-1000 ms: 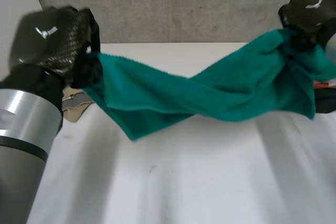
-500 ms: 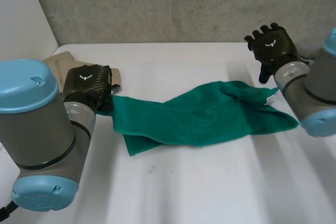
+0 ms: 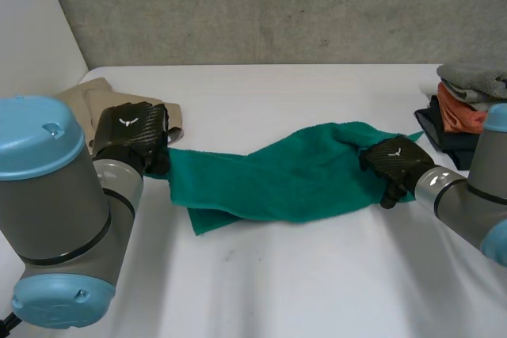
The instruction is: Fold the laundry.
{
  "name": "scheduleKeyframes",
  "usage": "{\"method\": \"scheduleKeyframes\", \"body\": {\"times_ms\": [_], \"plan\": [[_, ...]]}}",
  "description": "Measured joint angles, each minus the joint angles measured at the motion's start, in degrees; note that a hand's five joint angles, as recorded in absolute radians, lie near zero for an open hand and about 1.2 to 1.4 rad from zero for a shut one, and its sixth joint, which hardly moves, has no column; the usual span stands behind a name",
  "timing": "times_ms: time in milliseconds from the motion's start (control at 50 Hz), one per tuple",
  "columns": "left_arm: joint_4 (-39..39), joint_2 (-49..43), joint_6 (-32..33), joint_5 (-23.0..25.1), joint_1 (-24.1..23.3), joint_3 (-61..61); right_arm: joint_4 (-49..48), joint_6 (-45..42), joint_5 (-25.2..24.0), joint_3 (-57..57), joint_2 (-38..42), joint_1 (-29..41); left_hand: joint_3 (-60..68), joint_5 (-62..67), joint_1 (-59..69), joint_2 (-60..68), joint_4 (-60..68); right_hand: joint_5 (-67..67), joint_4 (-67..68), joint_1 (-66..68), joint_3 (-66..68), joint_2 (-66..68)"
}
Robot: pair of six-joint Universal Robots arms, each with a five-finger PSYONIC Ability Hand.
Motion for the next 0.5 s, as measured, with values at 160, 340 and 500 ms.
{"method": "scheduleKeyframes", "body": {"times_ms": [160,340,500], "plan": [[-0.03,-0.01,0.00,0.00,0.16,-0.14,-1.99,-3.35,1.62,-3.28,5.30,-0.34,0.00,0.00,0.00,0.00,0.00,13.68,14.45,15.61,14.41,14.97],[-0.11,0.77,0.08,0.00,0.16,-0.28,-4.91,-3.97,5.14,-4.25,5.45,-1.74,0.00,0.00,0.00,0.00,0.00,33.12,36.12,31.93,35.57,35.24],[-2.18,7.36,0.76,0.23,-0.01,0.57,1.23,-4.39,6.24,-3.86,-10.31,-4.41,0.00,0.00,0.01,0.00,0.00,33.13,36.33,31.93,35.59,35.28]]}}
